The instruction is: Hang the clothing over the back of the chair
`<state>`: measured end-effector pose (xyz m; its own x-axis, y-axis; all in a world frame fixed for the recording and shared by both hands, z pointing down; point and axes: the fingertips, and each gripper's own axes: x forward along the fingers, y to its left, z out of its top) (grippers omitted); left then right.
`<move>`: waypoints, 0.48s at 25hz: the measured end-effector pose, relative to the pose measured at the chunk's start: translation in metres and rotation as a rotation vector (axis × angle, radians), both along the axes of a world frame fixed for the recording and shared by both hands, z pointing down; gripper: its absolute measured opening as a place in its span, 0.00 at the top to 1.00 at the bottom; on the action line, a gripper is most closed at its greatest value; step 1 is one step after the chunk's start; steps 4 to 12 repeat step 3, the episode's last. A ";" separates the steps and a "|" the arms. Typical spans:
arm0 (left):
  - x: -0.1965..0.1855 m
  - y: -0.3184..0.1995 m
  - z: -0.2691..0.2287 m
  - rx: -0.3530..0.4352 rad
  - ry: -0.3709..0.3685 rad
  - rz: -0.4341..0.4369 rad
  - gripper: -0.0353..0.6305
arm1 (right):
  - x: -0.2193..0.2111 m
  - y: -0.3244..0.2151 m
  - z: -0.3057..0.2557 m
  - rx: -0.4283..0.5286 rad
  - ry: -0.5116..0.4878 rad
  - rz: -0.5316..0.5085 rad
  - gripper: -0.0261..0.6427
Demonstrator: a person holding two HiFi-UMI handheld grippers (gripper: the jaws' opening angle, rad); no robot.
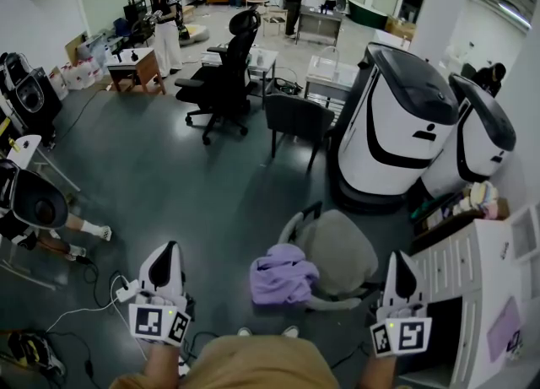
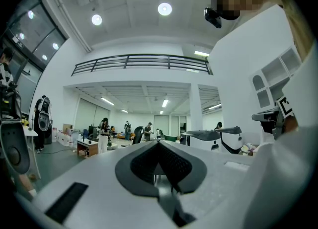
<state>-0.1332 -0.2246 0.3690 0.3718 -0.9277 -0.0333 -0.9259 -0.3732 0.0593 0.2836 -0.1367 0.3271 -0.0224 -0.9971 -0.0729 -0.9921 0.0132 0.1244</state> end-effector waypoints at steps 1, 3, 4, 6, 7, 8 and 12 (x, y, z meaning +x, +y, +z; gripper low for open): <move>0.001 0.000 0.001 0.000 0.000 0.001 0.94 | 0.000 0.000 0.000 0.000 0.000 0.000 0.96; 0.002 0.001 0.002 -0.002 -0.001 0.003 0.94 | 0.000 0.000 0.001 0.002 -0.001 -0.001 0.96; 0.002 0.001 0.002 -0.002 -0.001 0.003 0.94 | 0.000 0.000 0.001 0.002 -0.001 -0.001 0.96; 0.002 0.001 0.002 -0.002 -0.001 0.003 0.94 | 0.000 0.000 0.001 0.002 -0.001 -0.001 0.96; 0.002 0.001 0.002 -0.002 -0.001 0.003 0.94 | 0.000 0.000 0.001 0.002 -0.001 -0.001 0.96; 0.002 0.001 0.002 -0.002 -0.001 0.003 0.94 | 0.000 0.000 0.001 0.002 -0.001 -0.001 0.96; 0.002 0.001 0.002 -0.002 -0.001 0.003 0.94 | 0.000 0.000 0.001 0.002 -0.001 -0.001 0.96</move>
